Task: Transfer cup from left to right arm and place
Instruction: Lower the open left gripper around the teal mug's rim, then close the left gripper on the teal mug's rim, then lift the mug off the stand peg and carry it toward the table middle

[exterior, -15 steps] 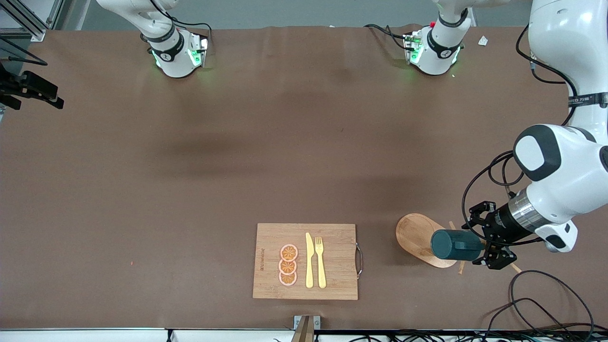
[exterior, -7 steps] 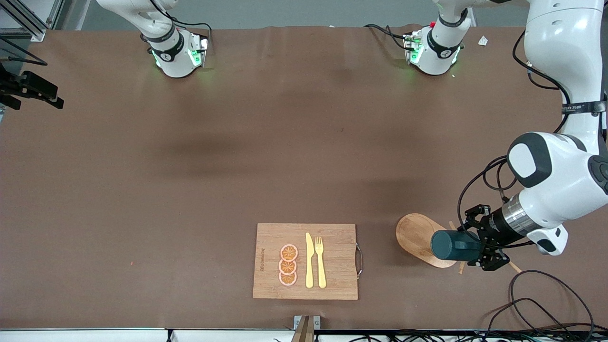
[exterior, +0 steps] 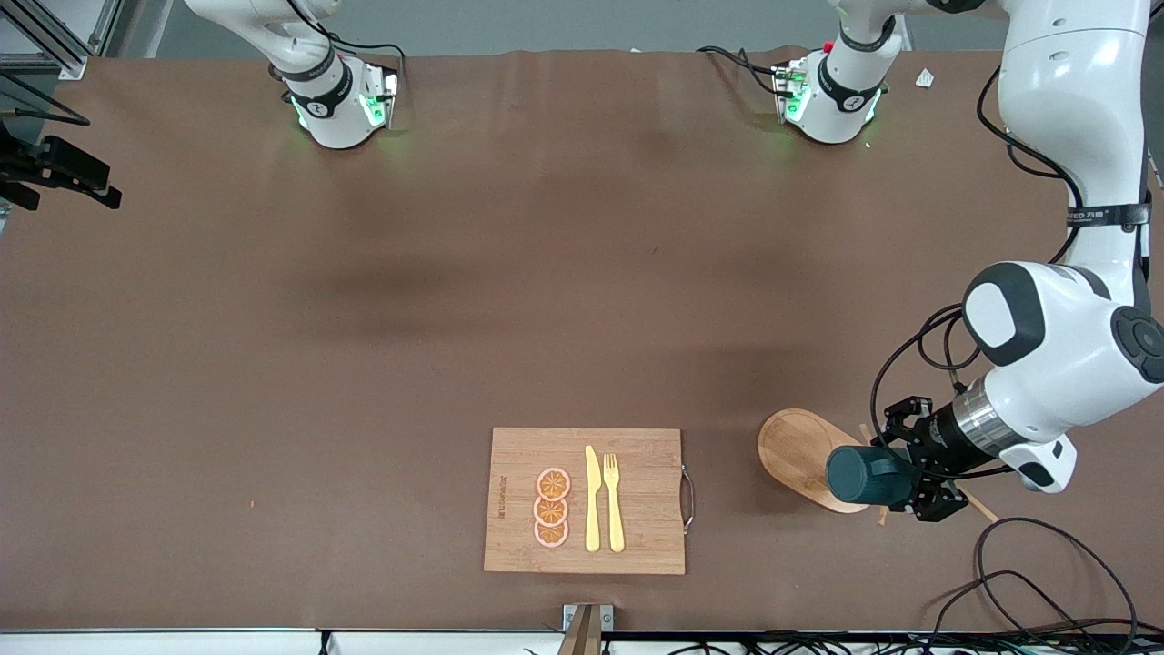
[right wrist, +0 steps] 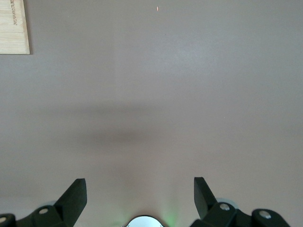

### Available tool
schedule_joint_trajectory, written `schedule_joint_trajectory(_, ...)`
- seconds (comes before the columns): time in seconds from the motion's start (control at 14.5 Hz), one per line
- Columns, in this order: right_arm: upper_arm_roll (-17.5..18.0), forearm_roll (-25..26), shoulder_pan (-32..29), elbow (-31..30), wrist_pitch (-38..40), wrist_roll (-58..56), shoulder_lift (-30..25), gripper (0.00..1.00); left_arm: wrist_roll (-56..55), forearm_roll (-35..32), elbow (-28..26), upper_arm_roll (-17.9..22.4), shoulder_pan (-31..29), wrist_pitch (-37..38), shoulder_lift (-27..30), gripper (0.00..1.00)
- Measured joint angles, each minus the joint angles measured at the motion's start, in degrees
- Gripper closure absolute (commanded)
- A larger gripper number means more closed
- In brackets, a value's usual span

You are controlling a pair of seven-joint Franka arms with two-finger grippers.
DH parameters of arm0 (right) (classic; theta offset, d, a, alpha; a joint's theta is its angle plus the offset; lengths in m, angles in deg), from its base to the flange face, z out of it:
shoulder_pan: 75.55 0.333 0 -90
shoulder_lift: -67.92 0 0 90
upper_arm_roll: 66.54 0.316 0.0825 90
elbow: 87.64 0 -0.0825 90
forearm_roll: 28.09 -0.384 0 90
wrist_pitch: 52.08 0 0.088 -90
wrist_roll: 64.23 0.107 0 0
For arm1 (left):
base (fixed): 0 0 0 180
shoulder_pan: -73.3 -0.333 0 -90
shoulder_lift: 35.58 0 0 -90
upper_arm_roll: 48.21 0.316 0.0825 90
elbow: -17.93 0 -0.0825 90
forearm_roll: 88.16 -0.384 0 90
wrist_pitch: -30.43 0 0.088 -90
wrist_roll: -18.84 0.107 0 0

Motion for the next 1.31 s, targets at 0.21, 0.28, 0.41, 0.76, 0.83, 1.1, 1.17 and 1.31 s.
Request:
schedule_joint_trajectory(0.21, 0.00, 0.00, 0.00, 0.00, 0.00, 0.00, 0.00, 0.00, 0.00, 0.01, 0.00, -0.01, 0.16, -0.03, -0.30, 0.00)
schedule_joint_trajectory(0.28, 0.00, 0.00, 0.00, 0.00, 0.00, 0.00, 0.00, 0.00, 0.00, 0.01, 0.01, -0.01, 0.18, -0.03, -0.30, 0.00)
schedule_joint_trajectory(0.41, 0.00, 0.00, 0.00, 0.00, 0.00, 0.00, 0.00, 0.00, -0.01, 0.03, 0.01, -0.01, 0.18, -0.03, -0.36, 0.06)
schedule_joint_trajectory(0.76, 0.00, 0.00, 0.00, 0.00, 0.00, 0.00, 0.00, 0.00, -0.03, 0.04, 0.15, -0.03, 0.36, -0.03, -0.41, 0.34)
schedule_joint_trajectory(0.83, 0.00, 0.00, 0.00, 0.00, 0.00, 0.00, 0.00, 0.00, -0.03, 0.04, 0.17, -0.03, 0.37, -0.03, -0.42, 0.33)
schedule_joint_trajectory(1.1, 0.00, 0.00, 0.00, 0.00, 0.00, 0.00, 0.00, 0.00, -0.32, 0.04, 1.14, -0.75, 0.41, -0.10, -0.32, 0.33)
schedule_joint_trajectory(1.17, -0.01, 0.00, 0.00, 0.00, 0.00, 0.00, 0.00, 0.00, -1.01, 0.04, 1.48, -1.34, 0.44, -0.10, -0.08, 0.33)
schedule_joint_trajectory(1.31, -0.11, 0.00, -0.10, 0.00, 0.00, 0.00, 0.00, 0.00, -1.90, 0.04, 2.10, -2.50, 0.56, -0.09, 0.70, 0.33)
